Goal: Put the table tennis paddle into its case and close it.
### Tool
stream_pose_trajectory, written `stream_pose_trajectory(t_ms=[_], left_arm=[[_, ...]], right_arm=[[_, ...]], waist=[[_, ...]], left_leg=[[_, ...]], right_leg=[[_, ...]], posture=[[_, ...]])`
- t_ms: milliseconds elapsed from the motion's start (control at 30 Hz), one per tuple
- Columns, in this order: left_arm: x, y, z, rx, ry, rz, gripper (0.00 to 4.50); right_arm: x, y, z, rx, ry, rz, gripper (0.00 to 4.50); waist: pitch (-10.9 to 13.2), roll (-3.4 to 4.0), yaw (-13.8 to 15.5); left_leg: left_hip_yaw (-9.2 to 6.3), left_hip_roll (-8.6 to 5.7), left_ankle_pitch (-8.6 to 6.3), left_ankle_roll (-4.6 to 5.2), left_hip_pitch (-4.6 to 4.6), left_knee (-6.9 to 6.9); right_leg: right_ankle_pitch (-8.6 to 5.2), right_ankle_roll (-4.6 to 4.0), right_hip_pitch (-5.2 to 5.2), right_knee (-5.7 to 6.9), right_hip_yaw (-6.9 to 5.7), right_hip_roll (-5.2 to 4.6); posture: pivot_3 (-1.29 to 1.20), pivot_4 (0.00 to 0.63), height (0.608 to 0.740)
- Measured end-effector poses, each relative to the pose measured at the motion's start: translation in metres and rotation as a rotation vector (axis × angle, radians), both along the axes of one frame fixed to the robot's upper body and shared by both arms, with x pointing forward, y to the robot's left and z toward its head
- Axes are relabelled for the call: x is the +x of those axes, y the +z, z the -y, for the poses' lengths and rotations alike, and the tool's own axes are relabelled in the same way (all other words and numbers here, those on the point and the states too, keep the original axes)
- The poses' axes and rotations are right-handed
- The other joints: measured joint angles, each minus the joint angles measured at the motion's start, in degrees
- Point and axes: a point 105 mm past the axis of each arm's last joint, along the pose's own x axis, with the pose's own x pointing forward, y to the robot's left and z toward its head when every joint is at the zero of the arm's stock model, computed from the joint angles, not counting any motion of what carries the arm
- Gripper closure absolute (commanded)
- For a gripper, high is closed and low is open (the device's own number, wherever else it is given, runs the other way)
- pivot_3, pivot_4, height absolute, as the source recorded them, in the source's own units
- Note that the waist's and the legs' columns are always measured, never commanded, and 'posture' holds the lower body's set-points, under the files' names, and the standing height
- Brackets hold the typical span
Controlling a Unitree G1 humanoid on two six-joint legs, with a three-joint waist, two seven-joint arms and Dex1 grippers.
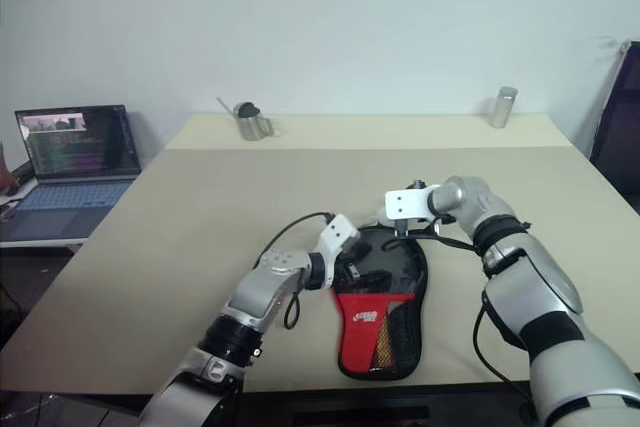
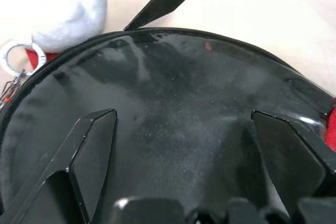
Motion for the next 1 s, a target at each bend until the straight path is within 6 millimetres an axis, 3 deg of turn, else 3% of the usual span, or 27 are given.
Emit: stream_pose_trajectory(t_ms=[400, 533, 700, 900, 1000], left_arm=[[-0.005, -0.001, -0.007, 0.004, 0.054, -0.009, 0.01], [-0.006, -0.001, -0.007, 0.007, 0.055, -0.007, 0.00], [-0.006, -0.001, -0.006, 0.009, 0.055, -0.005, 0.00], [-0.005, -0.001, -0.003, 0.015, 0.056, 0.002, 0.00], [-0.003, 0.000, -0.002, 0.015, 0.058, 0.002, 0.00]], right_arm=[[0.007, -0.006, -0.030, 0.005, 0.013, 0.126, 0.00], [0.007, -0.009, -0.031, -0.013, 0.017, 0.129, 0.82], [0.005, -0.017, -0.030, -0.022, 0.021, 0.107, 2.65], [0.002, -0.019, -0.030, 0.007, 0.016, 0.066, 4.46], [0.003, -0.018, -0.027, 0.018, 0.009, 0.068, 4.48]], waist=[[-0.02, 0.04, -0.71], [-0.02, 0.05, -0.75], [-0.01, 0.06, -0.75], [-0.02, 0.06, -0.73], [-0.01, 0.06, -0.73]], left_leg=[[-0.01, 0.00, 0.01, -0.03, 0.12, -0.01], [-0.02, 0.00, 0.00, -0.04, 0.12, -0.01], [-0.02, -0.01, 0.00, -0.04, 0.12, -0.01], [-0.03, -0.02, 0.00, -0.04, 0.13, 0.00], [-0.04, -0.02, 0.00, -0.04, 0.13, 0.00]], right_leg=[[0.00, -0.01, 0.09, 0.03, 0.06, 0.02], [0.00, -0.01, 0.09, 0.03, 0.06, 0.02], [0.00, -0.01, 0.10, 0.02, 0.06, 0.02], [0.00, -0.01, 0.13, 0.01, 0.05, 0.02], [0.00, -0.01, 0.13, 0.01, 0.05, 0.02]], posture=[[0.00, 0.150, 0.740], [0.00, 0.150, 0.740], [0.00, 0.150, 0.740], [0.00, 0.150, 0.740], [0.00, 0.150, 0.740]])
